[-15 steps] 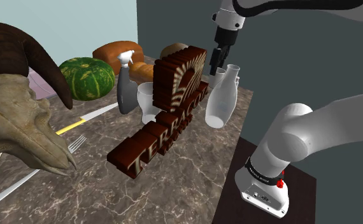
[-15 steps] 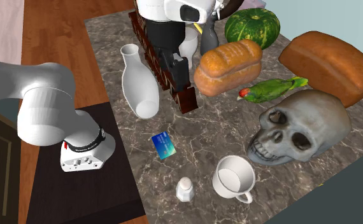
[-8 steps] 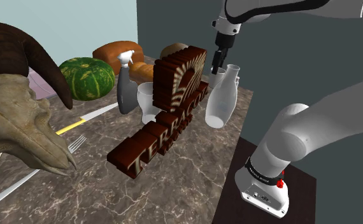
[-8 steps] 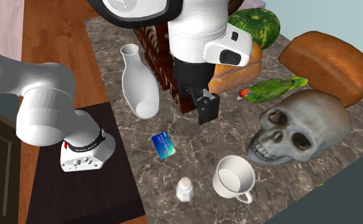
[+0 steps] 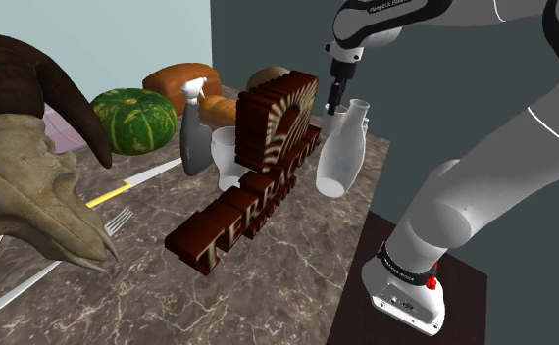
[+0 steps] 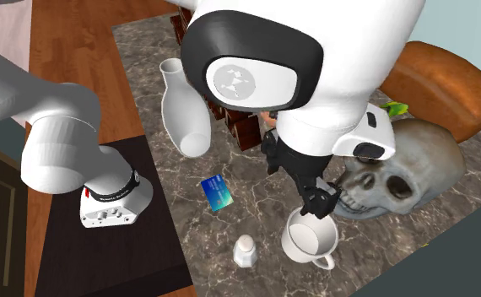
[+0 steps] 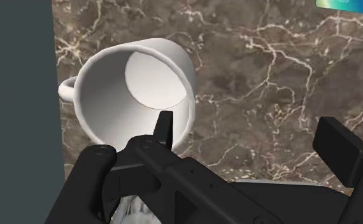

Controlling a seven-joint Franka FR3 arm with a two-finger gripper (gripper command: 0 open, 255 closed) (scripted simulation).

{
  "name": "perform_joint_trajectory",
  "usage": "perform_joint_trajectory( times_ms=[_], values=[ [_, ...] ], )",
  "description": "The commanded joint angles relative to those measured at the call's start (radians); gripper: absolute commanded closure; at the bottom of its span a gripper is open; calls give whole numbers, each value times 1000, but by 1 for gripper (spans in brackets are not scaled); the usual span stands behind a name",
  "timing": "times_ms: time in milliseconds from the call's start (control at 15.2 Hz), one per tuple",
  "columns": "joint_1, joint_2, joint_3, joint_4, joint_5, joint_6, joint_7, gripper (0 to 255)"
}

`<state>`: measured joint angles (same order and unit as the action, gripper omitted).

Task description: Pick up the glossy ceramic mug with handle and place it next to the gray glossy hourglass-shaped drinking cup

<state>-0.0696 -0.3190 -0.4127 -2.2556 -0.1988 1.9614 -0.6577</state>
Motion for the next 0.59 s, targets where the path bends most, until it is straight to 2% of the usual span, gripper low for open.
perform_joint_trajectory(
  times_ms=[0,528],
  values=[
    [-2,74,-39,44,14,29,-66,0],
    [-6,132,-63,-5,26,133,-92,0]
  ],
)
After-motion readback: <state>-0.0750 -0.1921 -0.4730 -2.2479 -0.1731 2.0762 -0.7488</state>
